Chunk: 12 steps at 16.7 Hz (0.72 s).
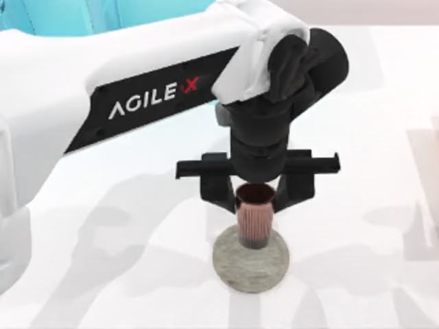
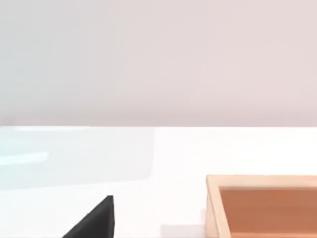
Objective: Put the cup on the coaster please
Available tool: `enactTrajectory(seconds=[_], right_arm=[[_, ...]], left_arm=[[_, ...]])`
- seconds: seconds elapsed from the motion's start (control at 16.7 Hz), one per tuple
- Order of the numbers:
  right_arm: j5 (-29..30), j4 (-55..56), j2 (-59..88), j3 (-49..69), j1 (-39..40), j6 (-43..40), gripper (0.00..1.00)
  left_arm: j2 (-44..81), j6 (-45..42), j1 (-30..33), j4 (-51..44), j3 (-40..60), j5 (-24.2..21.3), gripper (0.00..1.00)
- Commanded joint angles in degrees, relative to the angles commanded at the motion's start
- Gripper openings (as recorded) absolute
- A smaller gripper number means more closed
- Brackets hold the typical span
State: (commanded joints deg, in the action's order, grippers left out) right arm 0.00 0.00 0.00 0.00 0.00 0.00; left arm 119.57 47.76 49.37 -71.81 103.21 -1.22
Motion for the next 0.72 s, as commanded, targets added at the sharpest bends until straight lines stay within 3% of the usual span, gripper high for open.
enactTrajectory(seconds=[0.24,0.72], right_arm=[[0.0,0.0,0.0,0.0,0.0,0.0,1.0],[0.0,0.0,0.0,0.0,0.0,0.0,1.0]], left_arm=[[0.44,-0.13,-0.28,0.99,-0.82,0.02,0.0],[2.64,0.07,0.11,13.49,-10.85,-0.02,0.0]])
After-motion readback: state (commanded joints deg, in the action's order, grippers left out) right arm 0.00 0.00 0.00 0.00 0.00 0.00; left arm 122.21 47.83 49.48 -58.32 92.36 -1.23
